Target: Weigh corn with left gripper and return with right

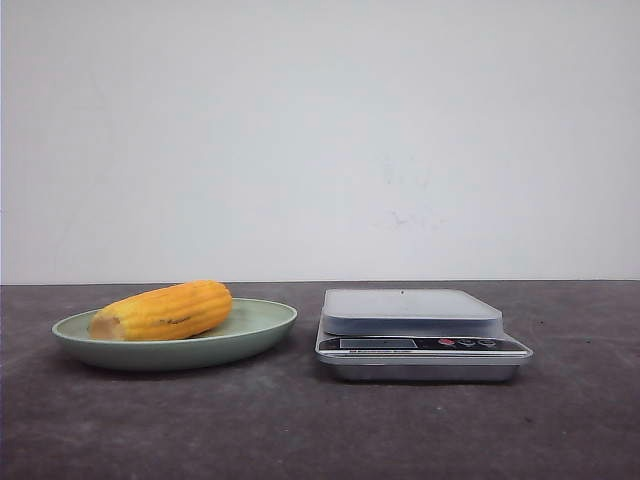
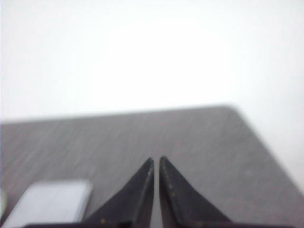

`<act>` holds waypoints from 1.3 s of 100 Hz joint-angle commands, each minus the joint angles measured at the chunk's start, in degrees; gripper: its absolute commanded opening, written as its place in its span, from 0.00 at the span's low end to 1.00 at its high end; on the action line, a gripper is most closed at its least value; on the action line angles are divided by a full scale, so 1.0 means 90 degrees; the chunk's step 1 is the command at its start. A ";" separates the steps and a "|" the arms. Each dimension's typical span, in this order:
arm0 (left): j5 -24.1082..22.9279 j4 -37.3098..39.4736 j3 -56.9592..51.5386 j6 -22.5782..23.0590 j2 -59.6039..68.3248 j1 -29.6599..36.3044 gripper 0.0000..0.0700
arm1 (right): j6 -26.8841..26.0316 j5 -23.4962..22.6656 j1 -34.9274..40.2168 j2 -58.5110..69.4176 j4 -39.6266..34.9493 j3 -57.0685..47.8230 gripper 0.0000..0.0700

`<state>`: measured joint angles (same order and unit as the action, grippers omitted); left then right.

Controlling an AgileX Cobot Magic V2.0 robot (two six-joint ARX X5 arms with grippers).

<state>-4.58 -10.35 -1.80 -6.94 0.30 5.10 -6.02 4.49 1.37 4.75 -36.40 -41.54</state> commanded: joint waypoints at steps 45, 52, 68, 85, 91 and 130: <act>-0.0007 -0.0034 0.0112 0.0075 -0.0012 0.0000 0.00 | 0.0192 -0.0015 -0.0223 -0.0500 0.3854 0.4075 0.02; -0.0007 -0.0034 0.0112 0.0075 -0.0012 0.0000 0.00 | 0.0168 -0.0029 -0.0216 -0.0503 0.4029 0.4340 0.02; -0.0007 -0.0034 0.0112 0.0075 -0.0012 0.0000 0.00 | 0.0070 -0.0214 -0.0209 -0.0503 0.3745 0.4551 0.02; -0.0007 -0.0034 0.0112 0.0075 -0.0012 0.0000 0.00 | 0.0087 -0.0189 -0.0209 -0.0503 0.2895 0.4551 0.02; -0.0007 -0.0034 0.0112 0.0075 -0.0012 0.0000 0.00 | 0.0041 -0.0372 -0.0206 -0.0503 0.2985 0.4551 0.02; -0.0007 -0.0034 0.0112 0.0075 -0.0012 0.0000 0.00 | 0.0051 -0.0449 -0.0211 -0.0503 0.3062 0.4551 0.02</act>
<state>-4.58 -10.35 -1.80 -6.81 0.30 5.10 -4.93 0.58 -0.60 0.34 -9.58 -0.86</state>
